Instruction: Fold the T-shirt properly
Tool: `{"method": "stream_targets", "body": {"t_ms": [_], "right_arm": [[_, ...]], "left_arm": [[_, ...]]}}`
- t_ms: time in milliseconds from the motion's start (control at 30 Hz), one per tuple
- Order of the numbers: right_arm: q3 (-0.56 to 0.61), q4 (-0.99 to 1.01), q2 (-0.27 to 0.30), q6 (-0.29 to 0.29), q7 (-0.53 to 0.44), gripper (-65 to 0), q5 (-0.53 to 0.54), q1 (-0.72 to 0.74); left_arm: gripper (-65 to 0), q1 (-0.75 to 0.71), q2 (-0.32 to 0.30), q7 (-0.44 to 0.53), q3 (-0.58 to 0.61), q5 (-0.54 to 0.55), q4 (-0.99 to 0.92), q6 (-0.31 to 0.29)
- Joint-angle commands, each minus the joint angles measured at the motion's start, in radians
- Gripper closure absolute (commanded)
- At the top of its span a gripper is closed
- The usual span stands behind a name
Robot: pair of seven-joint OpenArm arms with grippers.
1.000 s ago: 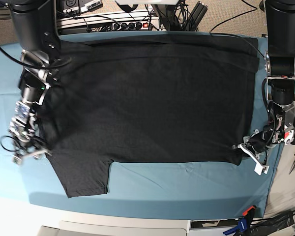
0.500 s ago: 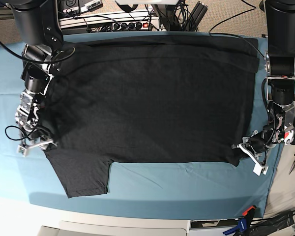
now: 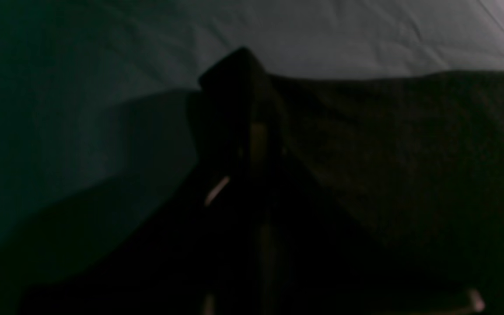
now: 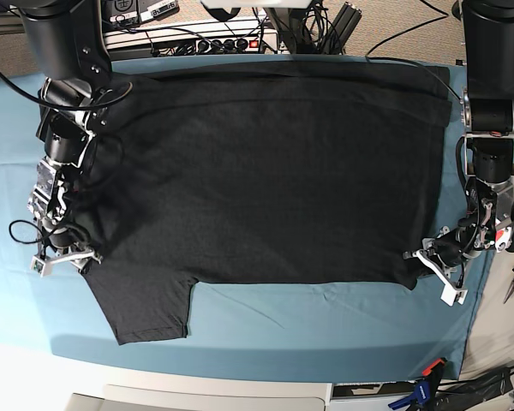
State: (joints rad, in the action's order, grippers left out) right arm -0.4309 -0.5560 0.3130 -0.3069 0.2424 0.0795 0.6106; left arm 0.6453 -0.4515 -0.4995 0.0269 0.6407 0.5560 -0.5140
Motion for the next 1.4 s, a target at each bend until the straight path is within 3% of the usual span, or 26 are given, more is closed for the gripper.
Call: {"method": "stream_targets", "body": {"t_ms": [0, 133, 333, 467, 533, 667, 800, 967, 1167, 1233, 1367], "right_arm": [[0.000, -0.018, 0.017, -0.003, -0.027, -36.7, 0.010, 0.050], [0.000, -0.018, 0.017, 0.002, -0.003, -36.7, 0.008, 0.071], [0.000, -0.018, 0.017, 0.119, -0.005, -36.7, -0.097, 0.050], [0.000, -0.018, 0.016, 0.138, 0.003, -36.7, -0.086, 0.027], [0.000, -0.018, 0.014, 0.130, 0.009, -36.7, -0.036, 0.014], [0.000, -0.018, 0.011, 0.058, 0.034, -36.7, 0.038, -0.007], [0.000, -0.018, 0.011, 0.037, 0.043, -36.7, 0.089, -0.012], [0.000, -0.018, 0.011, -0.075, 0.046, -36.6, 0.161, -0.012], [0.000, -0.018, 0.011, -0.078, 0.039, -36.4, 0.163, -0.012], [0.000, -0.018, 0.011, -0.078, 0.034, -31.2, 0.163, -0.012], [0.000, -0.018, 0.011, -0.078, 0.034, -6.0, 0.156, -0.012]], "left_arm": [[0.0, 0.036, -0.014, 0.022, -0.004, 0.018, 0.017, -0.012], [0.0, 0.036, -0.015, 0.021, -0.004, 0.018, 0.017, -0.011], [0.0, 0.034, -0.014, 0.022, -0.004, 0.018, 0.017, -0.011], [0.0, 0.034, -0.014, 0.023, -0.004, 0.018, 0.017, -0.011], [0.0, 0.034, -0.014, 0.023, -0.004, 0.018, 0.017, -0.011], [0.0, 0.034, -0.014, 0.023, -0.004, 0.018, 0.017, -0.011], [0.0, 0.034, -0.014, 0.023, -0.004, 0.018, 0.017, -0.012], [0.0, 0.034, -0.014, 0.029, -0.004, 0.018, 0.017, -0.012], [0.0, 0.034, -0.014, 0.029, -0.004, 0.018, 0.017, -0.012], [0.0, 0.034, -0.014, 0.028, -0.004, 0.018, 0.017, -0.011], [0.0, 0.033, -0.014, 0.025, -0.004, 0.018, 0.017, -0.011]]}}
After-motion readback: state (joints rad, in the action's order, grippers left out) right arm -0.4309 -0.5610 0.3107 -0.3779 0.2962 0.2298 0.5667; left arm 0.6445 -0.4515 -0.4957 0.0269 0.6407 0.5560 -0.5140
